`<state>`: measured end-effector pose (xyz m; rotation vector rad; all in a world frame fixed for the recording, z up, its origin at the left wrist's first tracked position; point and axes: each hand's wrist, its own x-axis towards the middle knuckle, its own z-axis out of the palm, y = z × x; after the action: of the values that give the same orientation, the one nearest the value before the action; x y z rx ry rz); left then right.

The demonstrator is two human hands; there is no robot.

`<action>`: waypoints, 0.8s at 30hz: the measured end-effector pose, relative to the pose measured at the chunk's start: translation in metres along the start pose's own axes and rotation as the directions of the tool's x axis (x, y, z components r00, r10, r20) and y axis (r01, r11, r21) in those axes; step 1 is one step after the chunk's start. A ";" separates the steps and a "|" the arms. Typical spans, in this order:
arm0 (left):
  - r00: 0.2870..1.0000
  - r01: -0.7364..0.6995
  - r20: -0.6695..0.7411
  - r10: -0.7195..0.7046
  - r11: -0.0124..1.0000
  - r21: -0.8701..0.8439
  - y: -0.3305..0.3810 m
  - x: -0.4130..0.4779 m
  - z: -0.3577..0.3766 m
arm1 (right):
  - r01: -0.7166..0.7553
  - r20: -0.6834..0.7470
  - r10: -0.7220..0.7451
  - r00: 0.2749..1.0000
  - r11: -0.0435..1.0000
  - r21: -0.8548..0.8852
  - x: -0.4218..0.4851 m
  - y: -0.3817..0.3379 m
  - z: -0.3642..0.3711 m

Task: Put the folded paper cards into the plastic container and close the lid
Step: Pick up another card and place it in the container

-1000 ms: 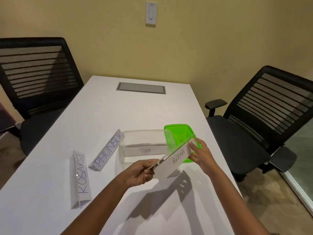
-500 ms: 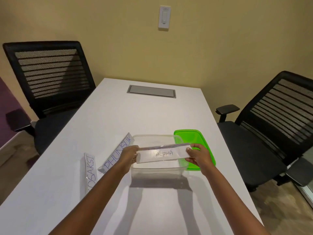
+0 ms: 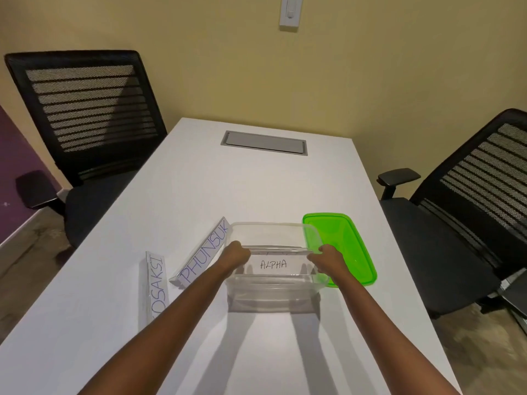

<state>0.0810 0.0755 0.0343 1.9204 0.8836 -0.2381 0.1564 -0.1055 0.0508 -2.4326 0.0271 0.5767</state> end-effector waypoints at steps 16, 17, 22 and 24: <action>0.999 0.042 -0.005 -0.043 0.956 0.290 -0.004 0.012 0.027 | 0.087 0.145 -0.038 0.989 0.933 -0.349 0.017 0.003 0.034; 0.999 0.049 -0.007 -0.049 0.954 0.294 -0.005 0.012 0.028 | 0.089 0.145 -0.040 0.989 0.932 -0.352 0.017 0.004 0.034; 0.996 0.089 -0.008 -0.090 0.960 0.267 -0.009 0.016 0.033 | 0.107 0.133 -0.059 0.989 0.915 -0.388 0.019 0.006 0.036; 0.994 0.106 -0.005 -0.108 0.962 0.250 -0.010 0.017 0.035 | 0.115 0.120 -0.070 0.990 0.901 -0.418 0.018 0.007 0.038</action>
<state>0.0934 0.0571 0.0015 2.1031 0.9909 -0.4404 0.1562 -0.0869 0.0129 -2.8003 -0.2854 0.7251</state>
